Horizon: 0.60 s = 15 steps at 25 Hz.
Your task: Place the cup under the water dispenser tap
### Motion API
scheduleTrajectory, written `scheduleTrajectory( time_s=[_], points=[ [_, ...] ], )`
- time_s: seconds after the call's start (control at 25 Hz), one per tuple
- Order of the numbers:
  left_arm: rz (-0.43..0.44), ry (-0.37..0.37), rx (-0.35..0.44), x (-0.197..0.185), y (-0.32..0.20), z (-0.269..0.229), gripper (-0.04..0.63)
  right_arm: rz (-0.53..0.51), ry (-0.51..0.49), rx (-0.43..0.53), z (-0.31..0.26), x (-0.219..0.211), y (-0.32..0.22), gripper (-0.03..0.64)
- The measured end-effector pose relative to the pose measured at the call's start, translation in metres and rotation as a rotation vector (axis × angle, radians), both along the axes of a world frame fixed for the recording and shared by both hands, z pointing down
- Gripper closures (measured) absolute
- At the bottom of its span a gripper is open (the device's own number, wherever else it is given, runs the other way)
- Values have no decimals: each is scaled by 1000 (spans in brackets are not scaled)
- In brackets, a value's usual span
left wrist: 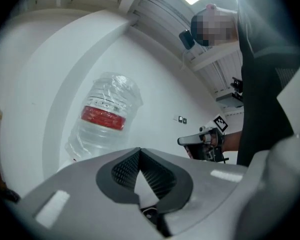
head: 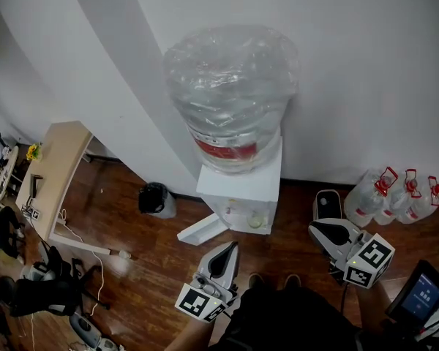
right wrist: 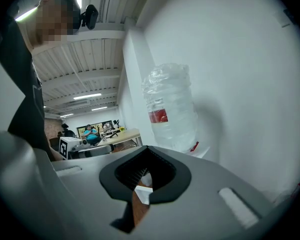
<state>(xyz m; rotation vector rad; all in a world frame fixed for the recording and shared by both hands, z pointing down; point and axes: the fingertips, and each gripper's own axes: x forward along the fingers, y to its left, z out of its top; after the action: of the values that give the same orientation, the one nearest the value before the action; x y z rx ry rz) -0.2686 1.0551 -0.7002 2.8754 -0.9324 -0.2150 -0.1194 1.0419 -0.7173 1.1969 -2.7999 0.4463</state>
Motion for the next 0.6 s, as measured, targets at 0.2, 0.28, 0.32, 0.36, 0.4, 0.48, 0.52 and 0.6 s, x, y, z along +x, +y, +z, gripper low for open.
scheduleTrajectory(
  time_s=[0.2,0.28,0.32,0.36,0.4,0.48,0.52,0.6],
  points=[
    [-22,-38,-9,3,-2,3,574,-11,-2,8,-1,-1,0,617],
    [-21,-45,-8,3,-2,2,574,-12,-2,11,-2,-1,-1,617],
    [-23,-49,-6,4,-2,2,574,-13,0,12,-2,-1,-2,617],
    [-27,-54,-4,4,-3,2,574,-13,1,12,-2,-1,-3,617],
    [-33,-58,-3,4,-4,2,574,-13,1,11,-1,0,-3,617],
    [-45,-62,-6,3,-5,3,574,-12,-4,7,0,0,-3,617],
    [-48,-63,-9,3,-5,4,574,-12,-6,5,1,0,-3,617],
    [-48,-66,-11,4,-6,5,574,-13,-8,5,1,0,-4,617]
  ],
)
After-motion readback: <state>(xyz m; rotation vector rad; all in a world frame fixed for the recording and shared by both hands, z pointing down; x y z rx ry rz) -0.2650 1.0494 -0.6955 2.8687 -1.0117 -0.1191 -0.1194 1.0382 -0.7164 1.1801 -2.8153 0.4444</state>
